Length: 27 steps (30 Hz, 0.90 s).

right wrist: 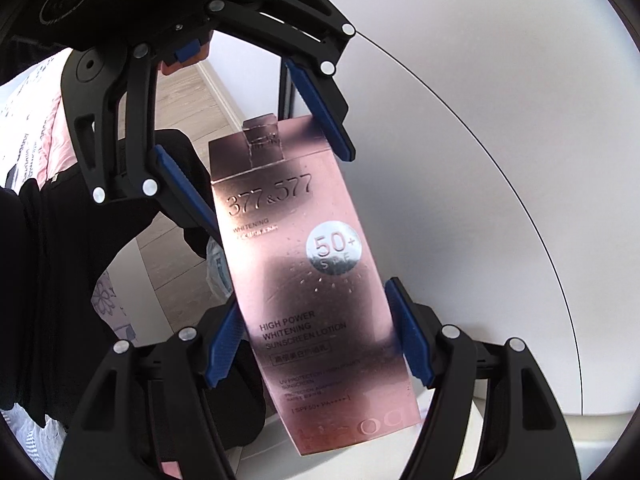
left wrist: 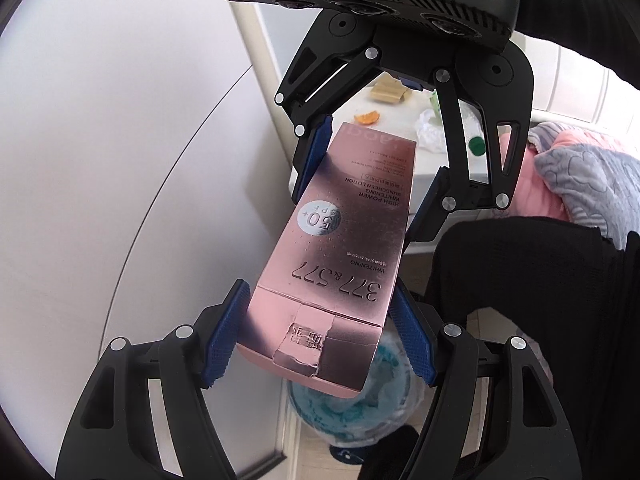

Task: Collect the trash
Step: 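Carry the pink box with both tools over the teal bin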

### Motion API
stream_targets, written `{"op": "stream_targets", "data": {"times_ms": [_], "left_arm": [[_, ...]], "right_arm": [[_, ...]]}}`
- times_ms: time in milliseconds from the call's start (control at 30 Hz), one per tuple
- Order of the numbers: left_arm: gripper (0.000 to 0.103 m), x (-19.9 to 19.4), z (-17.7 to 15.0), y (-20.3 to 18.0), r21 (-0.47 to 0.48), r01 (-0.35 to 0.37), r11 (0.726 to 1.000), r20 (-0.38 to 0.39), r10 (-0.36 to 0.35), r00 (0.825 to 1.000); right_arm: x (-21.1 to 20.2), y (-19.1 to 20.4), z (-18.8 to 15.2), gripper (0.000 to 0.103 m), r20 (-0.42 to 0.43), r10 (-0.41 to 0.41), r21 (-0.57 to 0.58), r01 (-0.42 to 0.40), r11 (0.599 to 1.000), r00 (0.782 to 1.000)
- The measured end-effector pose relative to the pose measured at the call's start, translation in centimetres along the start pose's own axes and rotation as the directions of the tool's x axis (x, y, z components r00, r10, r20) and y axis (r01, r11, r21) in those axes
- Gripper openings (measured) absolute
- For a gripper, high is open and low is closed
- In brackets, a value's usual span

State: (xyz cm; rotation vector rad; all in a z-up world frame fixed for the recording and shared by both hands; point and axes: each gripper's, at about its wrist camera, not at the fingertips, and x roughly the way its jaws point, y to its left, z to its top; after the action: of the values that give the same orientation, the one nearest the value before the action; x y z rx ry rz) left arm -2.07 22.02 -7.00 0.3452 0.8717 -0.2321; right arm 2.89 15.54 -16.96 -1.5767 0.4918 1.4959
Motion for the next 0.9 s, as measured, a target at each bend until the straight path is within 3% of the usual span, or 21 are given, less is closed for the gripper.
{"op": "stream_targets", "data": {"times_ms": [233, 533, 900], "left_arm": [[0.068, 0.8, -4.7, 0.5, -0.073, 0.006, 0.997, -0.042, -0.009, 0.999], [0.068, 3.8, -10.1, 1.2, -0.154, 0.047, 0.987, -0.099, -0.063, 0.993], [0.068, 10.6, -16.2, 1.2, -0.260, 0.126, 0.957, -0.149, -0.169, 0.974]], "right_arm": [[4.2, 1.7, 3.1, 0.065, -0.009, 0.068, -0.040, -0.069, 0.997, 0.998], [10.7, 2.7, 4.4, 0.065, -0.044, 0.175, -0.053, -0.177, 0.983, 0.984], [17.2, -0.5, 4.5, 0.065, -0.104, 0.287, -0.037, -0.292, 0.956, 0.952]]}}
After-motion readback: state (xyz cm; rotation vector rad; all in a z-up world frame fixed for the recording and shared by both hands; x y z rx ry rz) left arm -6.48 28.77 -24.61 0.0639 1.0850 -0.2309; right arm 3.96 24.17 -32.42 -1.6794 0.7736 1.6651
